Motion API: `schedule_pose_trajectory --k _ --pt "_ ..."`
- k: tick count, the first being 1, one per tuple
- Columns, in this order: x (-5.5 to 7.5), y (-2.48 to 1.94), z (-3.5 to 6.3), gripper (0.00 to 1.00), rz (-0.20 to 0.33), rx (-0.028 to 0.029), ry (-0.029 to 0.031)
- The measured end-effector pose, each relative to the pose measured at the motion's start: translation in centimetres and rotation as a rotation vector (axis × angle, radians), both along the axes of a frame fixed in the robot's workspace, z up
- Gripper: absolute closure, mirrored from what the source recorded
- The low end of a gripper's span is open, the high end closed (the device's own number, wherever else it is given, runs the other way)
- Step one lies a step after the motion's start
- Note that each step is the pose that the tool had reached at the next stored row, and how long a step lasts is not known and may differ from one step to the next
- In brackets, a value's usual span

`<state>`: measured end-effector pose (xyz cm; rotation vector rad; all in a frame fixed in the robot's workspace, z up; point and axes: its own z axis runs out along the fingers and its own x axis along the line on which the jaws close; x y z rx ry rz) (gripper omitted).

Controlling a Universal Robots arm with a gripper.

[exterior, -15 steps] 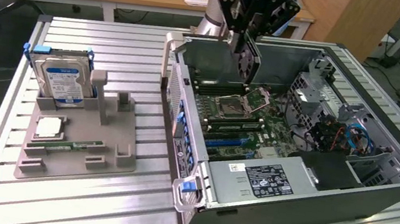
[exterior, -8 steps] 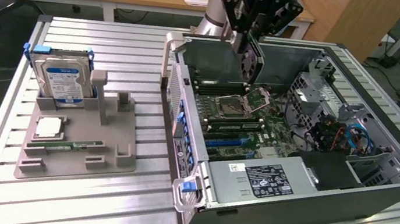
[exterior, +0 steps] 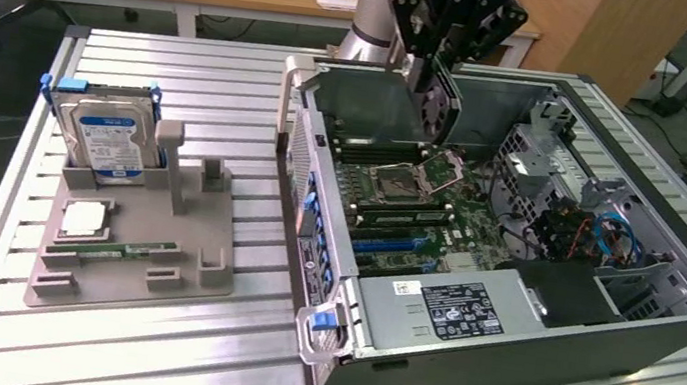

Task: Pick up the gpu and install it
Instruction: 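Pick up the gpu and move the gpu toward the slot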

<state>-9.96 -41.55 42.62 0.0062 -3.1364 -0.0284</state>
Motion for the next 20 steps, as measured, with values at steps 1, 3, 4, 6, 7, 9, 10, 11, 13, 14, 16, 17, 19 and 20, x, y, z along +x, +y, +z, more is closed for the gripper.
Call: schedule_pose_trajectory --k 1,3,4,6,7,9,10,11,13,14,16,17,19,20 --pt "0.1 0.00 0.00 0.73 0.000 -0.0001 0.0001" --pt "0.3 0.00 0.00 0.73 0.000 0.0000 0.0000" --pt "0.4 0.00 0.00 0.73 0.000 0.0000 0.0000" --pt "0.6 0.00 0.00 0.73 0.000 0.0000 0.0000" --pt "0.7 0.00 0.00 0.73 0.000 0.0000 0.0000" --pt "0.9 0.00 0.00 0.73 0.000 -0.0001 0.0001" --pt "1.0 0.00 0.00 0.73 0.000 0.0000 0.0000" --pt "1.1 0.00 0.00 0.73 0.000 -0.0001 0.0000" --pt "1.3 0.00 0.00 0.73 0.000 0.0000 0.0000" --pt "1.4 0.00 0.00 0.73 0.000 0.0000 0.0000" --pt "1.6 0.00 0.00 0.73 0.000 -0.0001 0.0000" --pt "1.7 0.00 0.00 0.73 0.000 -0.0001 0.0000" --pt "1.8 0.00 0.00 0.73 0.000 0.0000 0.0000" --pt "1.9 0.00 0.00 0.73 0.000 0.0000 0.0000"
